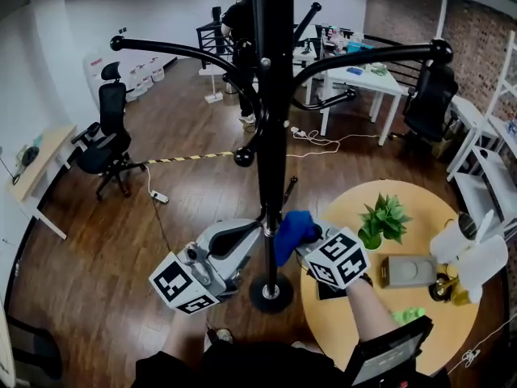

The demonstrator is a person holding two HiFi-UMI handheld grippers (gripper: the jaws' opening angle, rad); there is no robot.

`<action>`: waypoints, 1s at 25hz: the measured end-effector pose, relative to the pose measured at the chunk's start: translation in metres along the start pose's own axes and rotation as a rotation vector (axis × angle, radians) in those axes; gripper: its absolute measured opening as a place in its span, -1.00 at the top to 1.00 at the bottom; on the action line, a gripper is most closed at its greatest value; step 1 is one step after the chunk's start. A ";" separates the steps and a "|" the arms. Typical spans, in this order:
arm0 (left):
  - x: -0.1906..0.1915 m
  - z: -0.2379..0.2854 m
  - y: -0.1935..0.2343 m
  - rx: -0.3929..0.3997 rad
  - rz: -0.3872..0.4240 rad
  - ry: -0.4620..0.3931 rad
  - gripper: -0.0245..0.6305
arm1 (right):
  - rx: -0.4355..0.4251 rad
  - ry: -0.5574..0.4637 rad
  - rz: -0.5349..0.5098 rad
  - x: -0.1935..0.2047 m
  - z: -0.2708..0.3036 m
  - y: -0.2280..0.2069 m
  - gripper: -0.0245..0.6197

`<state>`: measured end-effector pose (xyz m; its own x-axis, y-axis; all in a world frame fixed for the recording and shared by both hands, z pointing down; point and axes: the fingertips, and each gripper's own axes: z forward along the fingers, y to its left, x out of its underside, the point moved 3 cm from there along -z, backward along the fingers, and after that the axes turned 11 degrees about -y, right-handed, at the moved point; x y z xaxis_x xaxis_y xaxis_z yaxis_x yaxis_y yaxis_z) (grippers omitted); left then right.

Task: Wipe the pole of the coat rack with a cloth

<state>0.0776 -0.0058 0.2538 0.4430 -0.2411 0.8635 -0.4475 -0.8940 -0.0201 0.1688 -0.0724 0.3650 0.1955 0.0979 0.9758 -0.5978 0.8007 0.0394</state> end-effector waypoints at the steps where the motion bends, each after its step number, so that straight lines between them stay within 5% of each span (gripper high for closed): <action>1: -0.004 -0.005 0.005 0.026 0.000 -0.003 0.95 | 0.028 -0.041 -0.013 -0.014 0.003 0.003 0.85; 4: -0.021 -0.030 0.028 0.110 -0.042 -0.031 0.95 | 0.157 -0.199 -0.077 -0.065 0.014 0.018 0.85; 8: -0.042 -0.063 0.061 0.259 -0.128 -0.040 0.95 | 0.449 -0.411 -0.171 -0.133 0.018 0.026 0.85; 12: -0.053 -0.076 0.082 0.329 -0.192 -0.042 0.95 | 0.643 -0.478 -0.215 -0.180 0.011 0.021 0.85; 25: -0.065 -0.079 0.092 0.327 -0.187 -0.037 0.95 | 0.715 -0.525 -0.293 -0.225 0.013 0.008 0.85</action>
<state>-0.0541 -0.0428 0.2359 0.5236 -0.0705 0.8490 -0.0873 -0.9958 -0.0288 0.1101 -0.0959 0.1482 0.1422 -0.4694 0.8715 -0.9508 0.1802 0.2522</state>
